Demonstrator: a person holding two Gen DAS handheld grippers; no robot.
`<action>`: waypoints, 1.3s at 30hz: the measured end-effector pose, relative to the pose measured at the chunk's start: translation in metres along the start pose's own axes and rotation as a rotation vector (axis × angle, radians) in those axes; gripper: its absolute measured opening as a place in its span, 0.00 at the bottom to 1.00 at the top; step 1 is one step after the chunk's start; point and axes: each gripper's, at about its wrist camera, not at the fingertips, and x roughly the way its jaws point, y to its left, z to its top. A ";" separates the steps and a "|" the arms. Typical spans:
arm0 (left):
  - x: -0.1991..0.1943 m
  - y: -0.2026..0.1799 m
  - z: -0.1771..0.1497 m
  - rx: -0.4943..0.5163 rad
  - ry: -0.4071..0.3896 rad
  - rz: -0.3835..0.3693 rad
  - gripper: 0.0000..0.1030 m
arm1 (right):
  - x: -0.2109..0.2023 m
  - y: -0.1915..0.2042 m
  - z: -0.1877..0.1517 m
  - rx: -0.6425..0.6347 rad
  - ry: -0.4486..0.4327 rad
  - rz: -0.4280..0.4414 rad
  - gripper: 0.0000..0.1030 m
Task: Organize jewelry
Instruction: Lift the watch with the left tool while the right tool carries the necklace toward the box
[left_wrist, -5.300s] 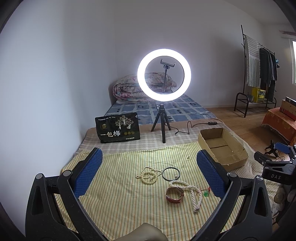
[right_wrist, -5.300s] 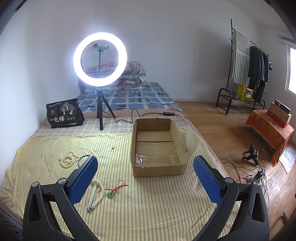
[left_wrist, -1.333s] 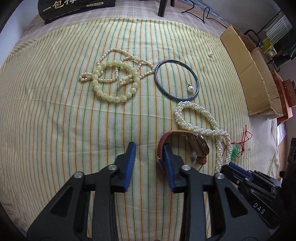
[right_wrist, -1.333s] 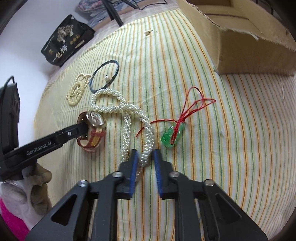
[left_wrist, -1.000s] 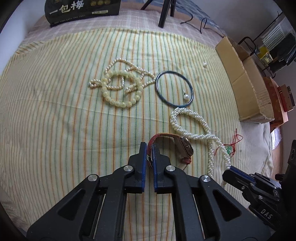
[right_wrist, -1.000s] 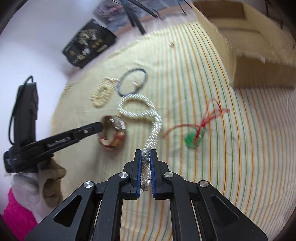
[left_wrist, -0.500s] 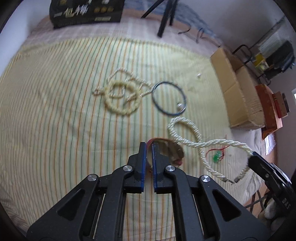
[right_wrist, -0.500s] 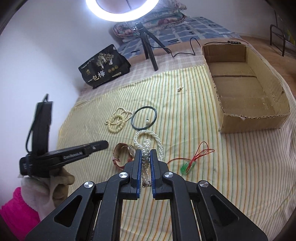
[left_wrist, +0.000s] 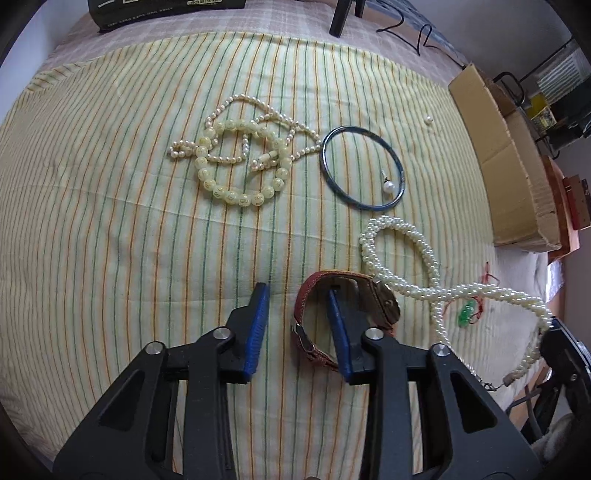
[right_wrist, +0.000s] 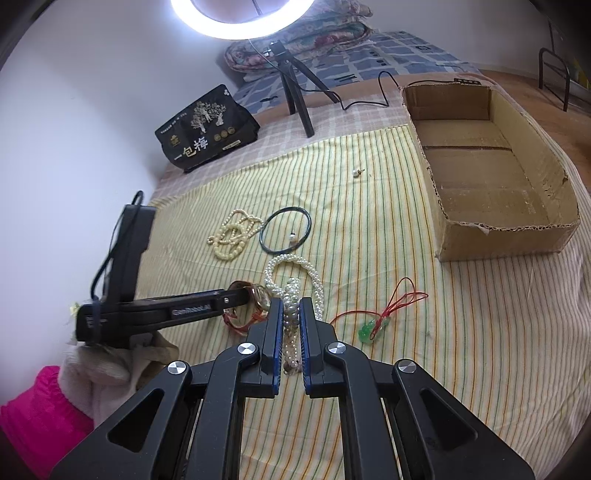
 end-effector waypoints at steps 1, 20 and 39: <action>0.001 -0.001 0.000 0.007 -0.008 0.010 0.23 | 0.001 0.000 0.000 -0.001 0.002 -0.002 0.07; -0.073 -0.018 -0.004 0.011 -0.195 -0.089 0.04 | -0.043 0.020 0.018 -0.061 -0.125 0.016 0.06; -0.100 -0.039 -0.003 0.075 -0.287 -0.099 0.04 | 0.004 -0.030 -0.001 -0.063 0.106 -0.072 0.04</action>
